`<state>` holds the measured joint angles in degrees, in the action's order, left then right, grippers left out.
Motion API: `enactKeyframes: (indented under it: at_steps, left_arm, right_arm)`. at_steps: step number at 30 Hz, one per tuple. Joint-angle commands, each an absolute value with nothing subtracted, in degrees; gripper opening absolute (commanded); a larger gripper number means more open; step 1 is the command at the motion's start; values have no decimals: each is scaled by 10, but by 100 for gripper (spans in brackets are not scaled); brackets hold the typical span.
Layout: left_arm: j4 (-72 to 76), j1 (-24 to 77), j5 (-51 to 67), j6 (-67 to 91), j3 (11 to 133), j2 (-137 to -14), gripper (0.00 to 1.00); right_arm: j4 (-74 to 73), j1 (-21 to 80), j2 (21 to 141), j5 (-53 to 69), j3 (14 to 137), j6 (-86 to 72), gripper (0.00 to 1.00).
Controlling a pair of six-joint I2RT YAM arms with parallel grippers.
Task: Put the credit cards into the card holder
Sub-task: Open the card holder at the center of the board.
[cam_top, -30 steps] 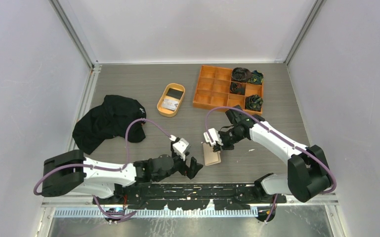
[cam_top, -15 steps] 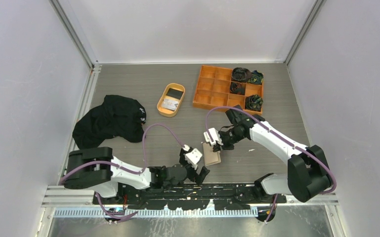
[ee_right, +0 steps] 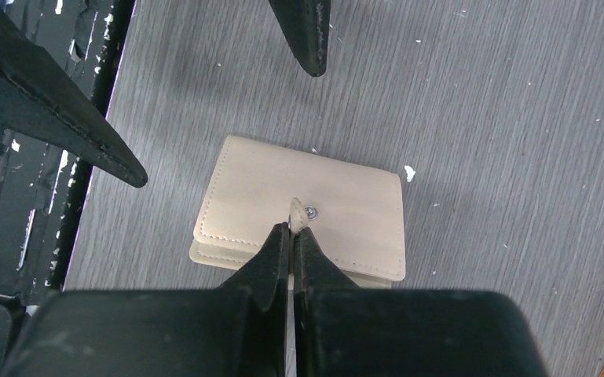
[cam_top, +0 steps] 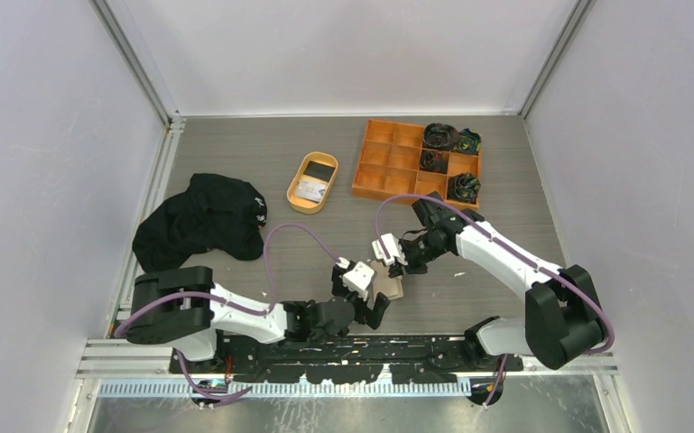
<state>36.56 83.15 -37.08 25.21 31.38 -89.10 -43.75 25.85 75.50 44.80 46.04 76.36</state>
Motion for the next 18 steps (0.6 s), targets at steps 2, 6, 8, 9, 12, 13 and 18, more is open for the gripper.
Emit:
enactKeyframes:
  at_steps: [2, 6, 8, 9, 12, 13, 18]
  left_arm:
    - [374, 834, -397, 287, 334, -907, 87]
    - [373, 833, -395, 293, 352, -930, 87]
    - [355, 833, -417, 312, 360, -937, 87]
    - [345, 832, -428, 324, 365, -938, 87]
    - [326, 832, -437, 348, 379, -936, 88]
    - [322, 832, -435, 352, 386, -935, 88]
    - [259, 839, -459, 385, 432, -958, 88]
  right_arm:
    - [-430, 257, 754, 471, 465, 759, 2]
    - [-430, 257, 756, 472, 466, 758, 2]
    - [-431, 257, 756, 473, 465, 758, 2]
    - [-431, 257, 756, 474, 466, 758, 2]
    - [-431, 257, 756, 474, 465, 758, 2]
    - [-431, 256, 757, 474, 465, 758, 2]
    - [-432, 257, 755, 475, 466, 758, 2]
